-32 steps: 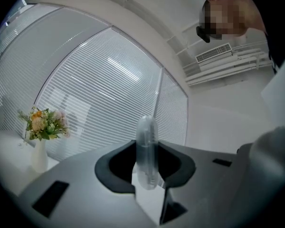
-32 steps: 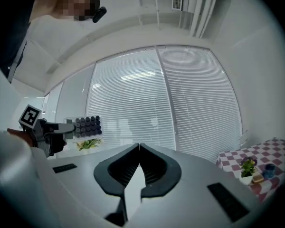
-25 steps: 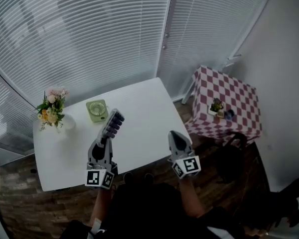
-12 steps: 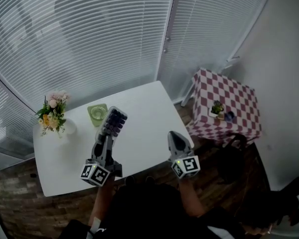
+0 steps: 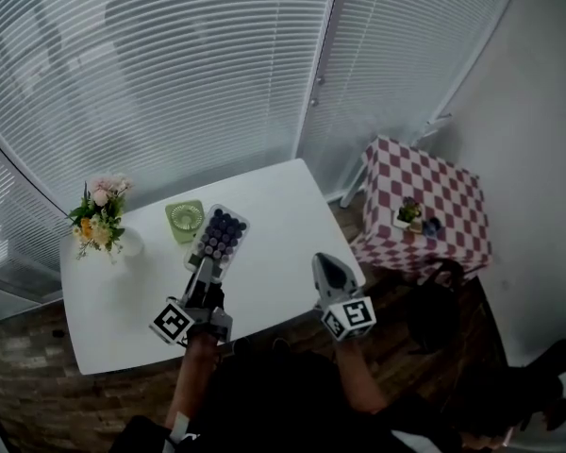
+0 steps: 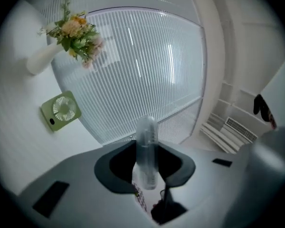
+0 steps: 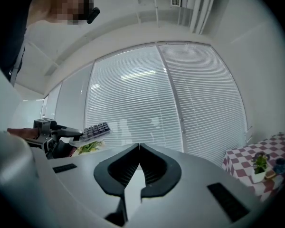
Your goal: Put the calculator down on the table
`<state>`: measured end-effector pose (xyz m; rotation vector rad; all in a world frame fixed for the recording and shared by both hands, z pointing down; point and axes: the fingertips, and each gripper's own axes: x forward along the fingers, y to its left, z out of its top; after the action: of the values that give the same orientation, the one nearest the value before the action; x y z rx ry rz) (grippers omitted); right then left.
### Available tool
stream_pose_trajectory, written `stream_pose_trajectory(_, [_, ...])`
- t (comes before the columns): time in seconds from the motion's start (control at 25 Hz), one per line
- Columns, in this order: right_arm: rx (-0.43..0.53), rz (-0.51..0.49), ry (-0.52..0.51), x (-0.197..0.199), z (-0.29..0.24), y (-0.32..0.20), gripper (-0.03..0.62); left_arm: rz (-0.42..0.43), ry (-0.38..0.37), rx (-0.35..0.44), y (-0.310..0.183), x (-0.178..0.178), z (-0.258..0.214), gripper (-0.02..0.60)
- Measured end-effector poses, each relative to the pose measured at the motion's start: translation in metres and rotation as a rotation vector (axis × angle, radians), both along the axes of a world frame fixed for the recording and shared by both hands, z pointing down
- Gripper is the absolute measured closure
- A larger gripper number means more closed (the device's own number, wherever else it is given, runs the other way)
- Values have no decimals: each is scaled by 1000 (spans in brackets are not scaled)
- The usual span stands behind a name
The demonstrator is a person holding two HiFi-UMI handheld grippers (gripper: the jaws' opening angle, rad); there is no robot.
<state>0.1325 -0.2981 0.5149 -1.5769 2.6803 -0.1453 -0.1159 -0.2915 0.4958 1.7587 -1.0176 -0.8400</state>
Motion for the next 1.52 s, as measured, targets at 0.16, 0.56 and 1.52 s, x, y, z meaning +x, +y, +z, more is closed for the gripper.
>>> stream_pose_trajectory(0.16, [-1, -14, 4, -8, 0, 1, 588, 56, 134, 15, 2, 2, -10, 482])
stream_pose_trajectory(0.56, [3, -34, 6, -13, -3, 6, 588, 85, 397, -79, -1, 7, 0, 482])
stream_pose_trajectory(1.52, [-27, -4, -36, -15, 1, 5, 588, 127, 137, -267, -27, 15, 138, 482])
